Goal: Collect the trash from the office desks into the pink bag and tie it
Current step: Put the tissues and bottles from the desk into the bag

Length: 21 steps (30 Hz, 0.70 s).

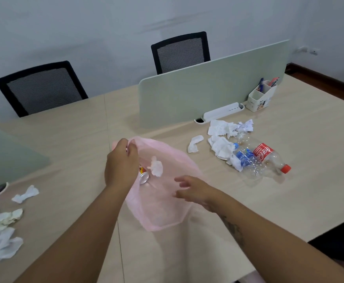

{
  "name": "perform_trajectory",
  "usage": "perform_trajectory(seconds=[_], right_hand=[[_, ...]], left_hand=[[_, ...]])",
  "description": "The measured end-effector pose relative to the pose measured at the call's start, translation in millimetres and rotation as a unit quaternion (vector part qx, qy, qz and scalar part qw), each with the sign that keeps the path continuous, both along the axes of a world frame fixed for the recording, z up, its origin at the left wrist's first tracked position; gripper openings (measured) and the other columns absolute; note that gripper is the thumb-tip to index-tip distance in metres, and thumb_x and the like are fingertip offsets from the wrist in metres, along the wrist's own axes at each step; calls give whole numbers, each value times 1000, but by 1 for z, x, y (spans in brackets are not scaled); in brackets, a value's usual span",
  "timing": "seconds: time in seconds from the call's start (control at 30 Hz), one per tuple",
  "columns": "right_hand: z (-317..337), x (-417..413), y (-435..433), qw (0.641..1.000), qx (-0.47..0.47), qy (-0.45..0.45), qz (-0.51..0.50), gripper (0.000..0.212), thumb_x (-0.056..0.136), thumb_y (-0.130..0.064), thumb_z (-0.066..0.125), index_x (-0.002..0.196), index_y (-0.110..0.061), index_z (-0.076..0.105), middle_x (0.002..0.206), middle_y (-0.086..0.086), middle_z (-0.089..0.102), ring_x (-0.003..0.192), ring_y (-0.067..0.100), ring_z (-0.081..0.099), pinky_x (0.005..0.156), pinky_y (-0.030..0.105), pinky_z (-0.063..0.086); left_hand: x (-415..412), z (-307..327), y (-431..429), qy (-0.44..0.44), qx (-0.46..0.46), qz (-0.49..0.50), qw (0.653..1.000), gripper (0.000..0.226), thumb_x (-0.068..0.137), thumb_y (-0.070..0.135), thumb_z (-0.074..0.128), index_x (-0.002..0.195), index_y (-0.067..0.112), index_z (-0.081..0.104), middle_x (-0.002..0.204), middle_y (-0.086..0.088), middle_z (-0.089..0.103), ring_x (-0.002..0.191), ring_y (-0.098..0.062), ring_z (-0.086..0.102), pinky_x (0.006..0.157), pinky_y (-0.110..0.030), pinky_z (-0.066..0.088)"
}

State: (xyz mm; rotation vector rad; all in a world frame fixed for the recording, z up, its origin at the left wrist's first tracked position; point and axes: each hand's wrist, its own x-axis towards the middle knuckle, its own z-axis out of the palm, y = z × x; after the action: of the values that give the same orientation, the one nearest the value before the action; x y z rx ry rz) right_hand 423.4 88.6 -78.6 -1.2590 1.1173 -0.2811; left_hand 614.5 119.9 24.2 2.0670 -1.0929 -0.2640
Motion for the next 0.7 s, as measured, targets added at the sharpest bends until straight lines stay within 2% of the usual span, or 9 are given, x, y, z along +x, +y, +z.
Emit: perform_trajectory(seconds=[0.07,0.13,0.2,0.23,0.3,0.37,0.4,0.6,0.7], right_hand=[[-11,-27,-6,999,-15,37,-36,23,83,-15,71,106,-13,66,104,7,62,80,15,60,76,30,52],[-22,-60,-21,984,-76,123,-101,4,83,-12,68,87,-12,66,89,7,63,65,14,54,63,28,49],[-28,-93,-38,950,-147,237,-140,20,82,-19,69,101,-12,65,101,8,61,75,17,56,62,26,48],[-31,-106,-45,927,-187,296,-133,34,82,-23,69,114,-14,61,113,9,58,91,21,57,70,29,49],[-38,-126,-61,862,-280,413,-87,54,82,-30,68,132,-19,51,134,10,47,121,31,45,91,38,46],[-40,-137,-79,799,-355,483,-42,65,80,-36,68,139,-25,44,146,8,38,130,34,37,98,42,39],[-38,-140,-89,784,-366,502,-26,70,78,-38,69,141,-28,40,149,8,33,130,35,36,97,41,38],[-60,-145,-120,786,-315,532,-17,87,78,-60,60,150,-42,15,146,8,26,122,35,42,93,45,40],[-72,-139,-119,743,-367,560,-8,70,79,-61,57,142,-42,33,150,11,27,111,36,50,88,46,42]], left_hand=[[2,-5,3,4,-2,-7,1000,37,101,36,40,71,14,36,69,-4,50,66,-32,45,57,-34,34],[1,-11,4,6,-1,-10,1000,36,101,37,40,75,12,42,72,-6,55,72,-35,51,62,-36,41],[-2,-18,3,5,2,-8,1000,37,101,39,40,77,11,45,75,-8,57,76,-37,54,67,-39,45],[-4,-20,1,3,5,-6,1000,38,101,39,40,75,12,43,75,-8,57,77,-38,54,68,-39,44],[-10,-24,-4,-6,17,-1,1000,39,102,39,40,73,13,41,77,-9,57,77,-38,54,69,-39,44],[-18,-28,-13,-12,27,9,1000,39,102,39,38,73,12,41,79,-11,58,77,-38,54,70,-40,45],[-22,-31,-18,-13,28,14,999,40,102,38,38,73,11,40,77,-11,58,75,-38,53,69,-41,45],[-36,-44,-38,-38,53,29,997,41,102,38,36,69,14,35,69,-10,53,69,-38,51,62,-39,40],[-38,-48,-41,-46,59,39,996,42,102,38,37,67,14,34,65,-9,53,66,-36,49,59,-37,38]])
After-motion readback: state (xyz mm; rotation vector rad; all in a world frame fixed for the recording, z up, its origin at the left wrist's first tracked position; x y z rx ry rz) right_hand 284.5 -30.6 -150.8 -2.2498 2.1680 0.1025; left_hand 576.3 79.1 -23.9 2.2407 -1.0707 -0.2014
